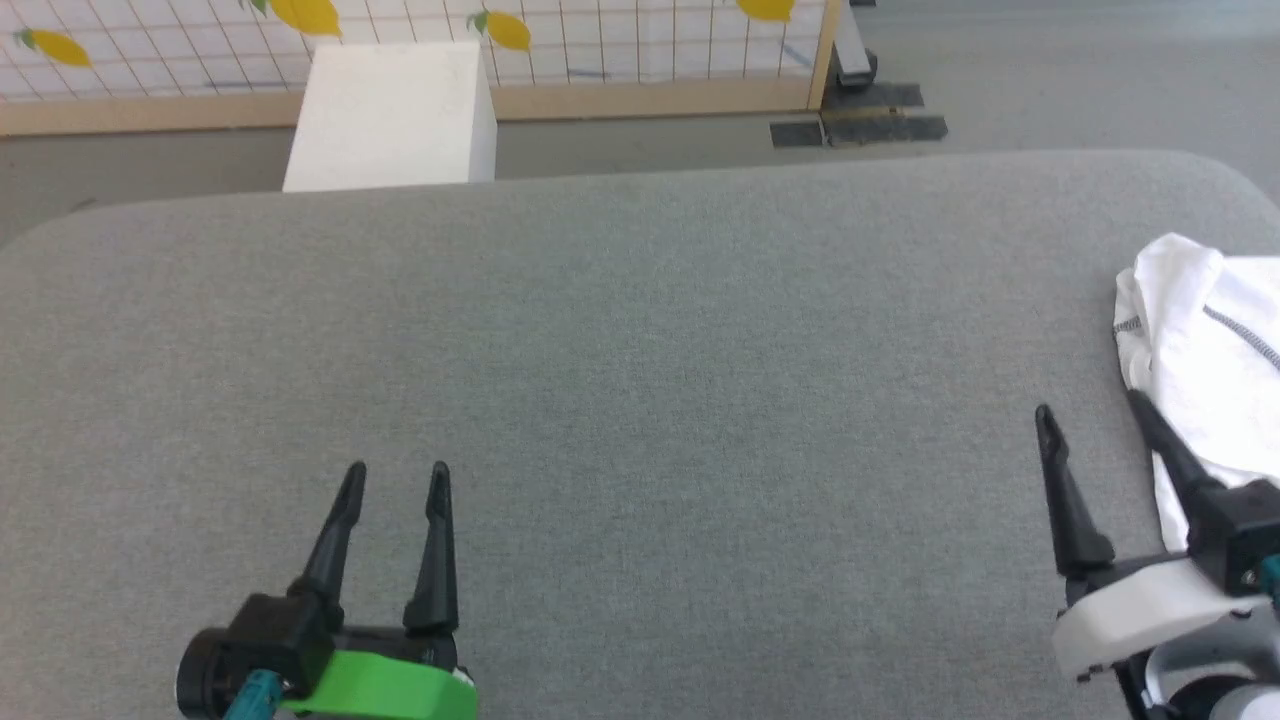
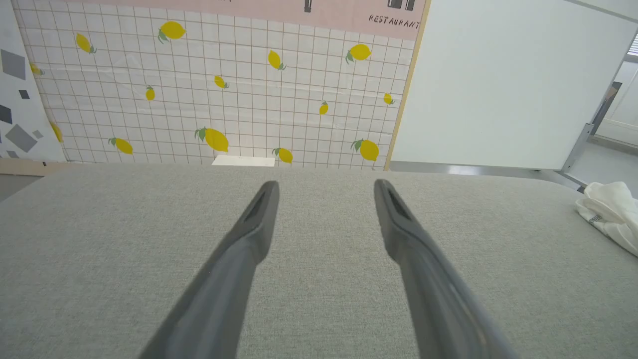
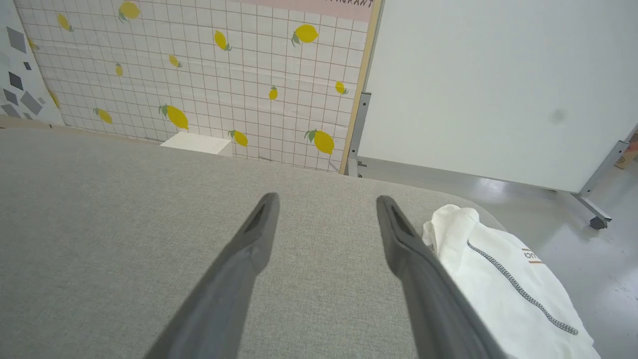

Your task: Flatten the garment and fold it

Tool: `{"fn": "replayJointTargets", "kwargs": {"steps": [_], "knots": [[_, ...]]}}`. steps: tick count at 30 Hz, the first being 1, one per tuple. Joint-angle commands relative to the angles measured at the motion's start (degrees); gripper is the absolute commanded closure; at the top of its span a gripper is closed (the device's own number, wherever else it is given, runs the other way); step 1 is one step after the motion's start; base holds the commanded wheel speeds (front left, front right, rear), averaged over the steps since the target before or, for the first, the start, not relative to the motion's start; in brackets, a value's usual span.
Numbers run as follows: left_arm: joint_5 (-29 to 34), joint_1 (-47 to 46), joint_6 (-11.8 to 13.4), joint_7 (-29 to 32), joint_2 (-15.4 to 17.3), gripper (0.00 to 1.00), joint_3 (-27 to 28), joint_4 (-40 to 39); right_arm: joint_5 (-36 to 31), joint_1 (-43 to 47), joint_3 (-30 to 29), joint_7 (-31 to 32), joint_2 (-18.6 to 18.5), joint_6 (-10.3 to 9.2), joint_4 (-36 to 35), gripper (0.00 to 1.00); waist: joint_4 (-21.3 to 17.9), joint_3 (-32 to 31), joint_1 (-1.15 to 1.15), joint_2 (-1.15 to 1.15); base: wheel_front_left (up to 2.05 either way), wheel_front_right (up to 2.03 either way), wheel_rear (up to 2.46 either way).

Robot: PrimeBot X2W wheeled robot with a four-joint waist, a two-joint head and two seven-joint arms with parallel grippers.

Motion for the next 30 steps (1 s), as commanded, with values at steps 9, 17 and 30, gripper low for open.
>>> {"fn": "replayJointTargets", "kwargs": {"steps": [9,17,30], "knots": [[3.67,2.83,0.09,-0.21,-1.09,0.0,-0.75,1.37,-1.38,5.69,-1.03,-7.09,2.92,-0.11,3.48,0.0,1.76,-3.44,0.0,0.0,0.0,0.0,0.0],[4.5,3.34,0.06,-0.21,-1.99,0.0,-1.11,1.31,2.06,6.28,-1.47,-9.67,3.11,-0.11,6.02,0.0,2.41,-3.18,0.0,0.0,0.0,0.0,0.0],[4.28,2.41,0.02,0.6,-2.24,1.0,-1.16,1.54,2.23,5.67,-1.23,-9.79,2.97,0.0,7.12,1.0,2.56,-3.05,0.0,0.0,0.0,0.0,0.0]]}}
